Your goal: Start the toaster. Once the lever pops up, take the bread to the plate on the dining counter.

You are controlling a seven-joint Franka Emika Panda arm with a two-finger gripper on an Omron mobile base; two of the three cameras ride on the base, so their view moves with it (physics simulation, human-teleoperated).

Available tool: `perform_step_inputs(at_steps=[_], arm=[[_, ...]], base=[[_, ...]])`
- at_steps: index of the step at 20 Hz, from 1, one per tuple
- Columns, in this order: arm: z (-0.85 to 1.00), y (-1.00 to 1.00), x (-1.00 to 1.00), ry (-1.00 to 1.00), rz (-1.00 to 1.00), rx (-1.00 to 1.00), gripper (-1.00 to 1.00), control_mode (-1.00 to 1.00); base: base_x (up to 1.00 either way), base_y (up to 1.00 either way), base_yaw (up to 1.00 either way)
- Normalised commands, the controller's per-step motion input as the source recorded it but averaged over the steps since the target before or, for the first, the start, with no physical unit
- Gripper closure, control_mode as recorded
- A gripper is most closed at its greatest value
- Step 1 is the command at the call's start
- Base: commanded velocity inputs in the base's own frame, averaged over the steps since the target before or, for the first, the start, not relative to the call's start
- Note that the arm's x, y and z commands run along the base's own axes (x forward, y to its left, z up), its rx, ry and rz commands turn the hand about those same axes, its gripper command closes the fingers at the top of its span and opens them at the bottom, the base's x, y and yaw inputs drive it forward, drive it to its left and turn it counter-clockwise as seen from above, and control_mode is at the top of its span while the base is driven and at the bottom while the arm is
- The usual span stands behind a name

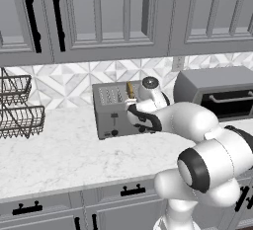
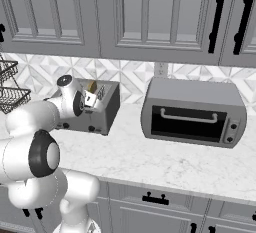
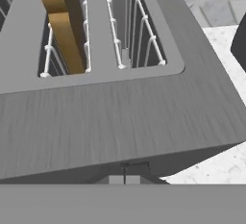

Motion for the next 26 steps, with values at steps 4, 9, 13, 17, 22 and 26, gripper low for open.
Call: perform_step_inputs(at_steps=[4, 9, 13, 17, 22, 26], arm=[[-0.60, 0.00, 0.00, 0.02, 0.00, 0.00, 1.00, -1.00], [-0.76, 0.00, -0.17, 0.06, -0.01, 0.00, 1.00, -1.00], [-0.82, -0.02, -0.24, 0.09, 0.00, 0.00, 1.00, -1.00], [-0.67, 0.00, -0.02, 0.00, 0.00, -0.02, 1.00, -1.00], [-0.34, 0.00, -0.02, 0.00, 0.00, 0.00, 1.00, -1.00], [0.16, 0.00, -0.21, -0.08, 0.00, 0.00, 1.00, -1.00]], base=[[0.00, 0.00, 0.00], [0.00, 0.00, 0.00], [0.00, 0.00, 0.00], [0.00, 0.00, 0.00], [0.00, 0.00, 0.00], [0.00, 0.00, 0.00]])
